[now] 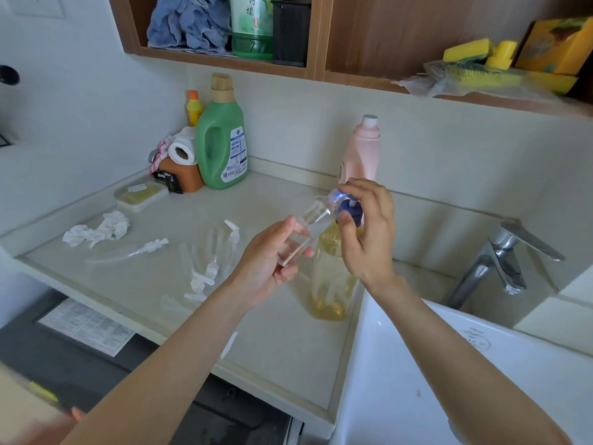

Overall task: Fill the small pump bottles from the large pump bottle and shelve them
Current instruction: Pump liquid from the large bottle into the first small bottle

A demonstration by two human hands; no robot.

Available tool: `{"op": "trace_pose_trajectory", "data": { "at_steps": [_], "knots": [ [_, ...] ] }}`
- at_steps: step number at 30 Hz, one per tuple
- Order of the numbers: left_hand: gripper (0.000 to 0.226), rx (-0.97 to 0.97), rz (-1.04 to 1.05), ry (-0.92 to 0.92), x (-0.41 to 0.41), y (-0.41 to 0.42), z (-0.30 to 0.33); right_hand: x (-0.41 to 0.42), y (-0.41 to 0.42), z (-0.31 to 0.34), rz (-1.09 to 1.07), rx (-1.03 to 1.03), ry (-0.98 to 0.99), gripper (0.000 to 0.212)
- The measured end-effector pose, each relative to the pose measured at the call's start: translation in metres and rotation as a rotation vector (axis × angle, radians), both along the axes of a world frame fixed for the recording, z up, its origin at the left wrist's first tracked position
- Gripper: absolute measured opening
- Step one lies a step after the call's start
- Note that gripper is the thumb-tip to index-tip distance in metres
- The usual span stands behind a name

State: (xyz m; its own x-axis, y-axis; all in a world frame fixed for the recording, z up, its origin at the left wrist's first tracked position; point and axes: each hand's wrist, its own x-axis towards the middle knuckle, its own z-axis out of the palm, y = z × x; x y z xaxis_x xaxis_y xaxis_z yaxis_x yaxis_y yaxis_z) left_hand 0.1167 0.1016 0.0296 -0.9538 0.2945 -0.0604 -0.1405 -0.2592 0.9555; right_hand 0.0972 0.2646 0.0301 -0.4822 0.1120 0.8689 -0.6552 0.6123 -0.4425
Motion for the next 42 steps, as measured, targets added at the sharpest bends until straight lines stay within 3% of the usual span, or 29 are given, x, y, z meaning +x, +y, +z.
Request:
{"op": "trace_pose_trajectory", "data": {
  "at_steps": [11, 15, 18, 22, 25, 28, 30, 34, 36, 38, 42],
  "knots": [
    [0.035, -0.008, -0.001, 0.008, 0.015, -0.003, 0.003, 0.005, -0.003, 0.001, -0.041, 0.068, -0.035, 0.036],
    [0.023, 0.01, 0.011, 0.014, 0.023, -0.008, 0.004, 0.015, 0.0, 0.013, 0.005, 0.026, -0.043, 0.032],
    [0.036, 0.014, 0.031, 0.073, 0.03, -0.018, 0.0, 0.032, -0.006, 0.019, 0.036, -0.068, 0.007, 0.03],
    [0.044, 0.075, 0.11, 0.242, 0.042, -0.017, 0.002, 0.05, -0.025, 0.04, 0.182, -0.152, -0.244, 0.029],
    [0.044, -0.06, 0.291, 0.435, 0.051, -0.01, 0.011, 0.054, -0.033, 0.06, 0.313, -0.179, -0.497, 0.05],
    [0.047, -0.361, 0.401, 0.622, 0.058, -0.01, 0.013, 0.057, -0.036, 0.073, 0.323, -0.127, -0.529, 0.054],
    [0.049, -0.362, 0.305, 0.566, 0.064, -0.01, 0.016, 0.059, -0.037, 0.08, 0.393, -0.146, -0.552, 0.051],
    [0.031, 0.166, -0.206, 0.071, 0.076, -0.022, 0.033, 0.065, -0.032, 0.088, 0.739, -0.347, -0.612, 0.067],
    [0.044, 0.257, -0.343, 0.086, 0.073, -0.032, 0.034, 0.066, -0.03, 0.089, 0.855, -0.387, -0.607, 0.069],
    [0.057, 0.256, -0.308, 0.184, 0.069, -0.032, 0.033, 0.064, -0.03, 0.088, 0.876, -0.395, -0.603, 0.06],
    [0.063, 0.023, 0.109, 0.333, 0.068, -0.02, 0.029, 0.064, -0.033, 0.082, 0.622, -0.266, -0.563, 0.049]
  ]
}}
